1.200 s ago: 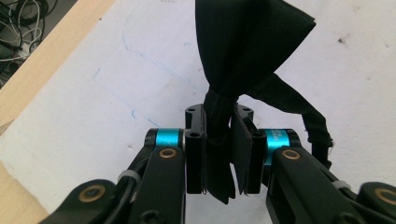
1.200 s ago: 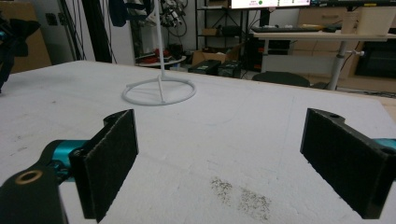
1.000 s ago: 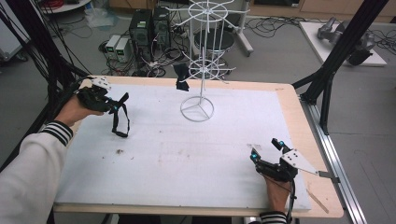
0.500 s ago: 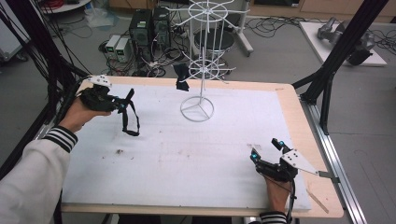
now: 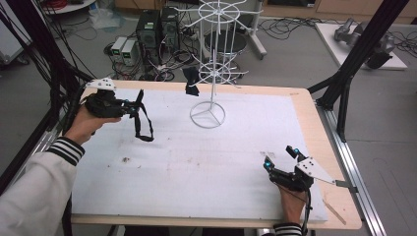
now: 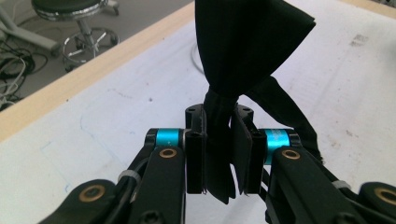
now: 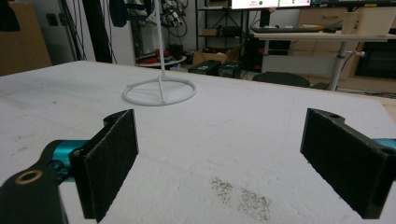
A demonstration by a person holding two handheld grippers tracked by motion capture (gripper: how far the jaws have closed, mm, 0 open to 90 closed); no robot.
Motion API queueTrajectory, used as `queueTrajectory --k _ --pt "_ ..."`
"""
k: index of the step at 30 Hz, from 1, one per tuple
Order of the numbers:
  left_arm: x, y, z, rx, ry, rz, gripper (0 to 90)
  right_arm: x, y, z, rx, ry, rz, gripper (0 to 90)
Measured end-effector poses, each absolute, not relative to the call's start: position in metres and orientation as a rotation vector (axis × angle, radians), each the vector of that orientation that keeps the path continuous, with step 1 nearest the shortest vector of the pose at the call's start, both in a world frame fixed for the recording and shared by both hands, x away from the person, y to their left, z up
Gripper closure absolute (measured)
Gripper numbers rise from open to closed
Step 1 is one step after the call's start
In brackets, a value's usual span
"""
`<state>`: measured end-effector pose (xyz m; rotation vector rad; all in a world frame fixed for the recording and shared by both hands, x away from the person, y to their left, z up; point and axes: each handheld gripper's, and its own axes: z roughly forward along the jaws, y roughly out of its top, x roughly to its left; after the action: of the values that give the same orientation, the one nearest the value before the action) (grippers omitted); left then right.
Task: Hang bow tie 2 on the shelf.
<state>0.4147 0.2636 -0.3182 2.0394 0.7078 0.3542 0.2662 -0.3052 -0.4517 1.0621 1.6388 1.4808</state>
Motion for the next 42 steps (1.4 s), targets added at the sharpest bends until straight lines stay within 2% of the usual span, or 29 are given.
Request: queueTrajectory --k 19,42 --pt "0.406 0.245 -0.305 1.871 0.665 0.352 76.3 0.267 -0.305 -0.452 1.059 1.637 1.479 10.6" --pt "0.419 0.206 -0.283 1.798 0.627 0.364 76.2 0.266 -0.305 -0.452 1.062 1.637 1.485 10.6"
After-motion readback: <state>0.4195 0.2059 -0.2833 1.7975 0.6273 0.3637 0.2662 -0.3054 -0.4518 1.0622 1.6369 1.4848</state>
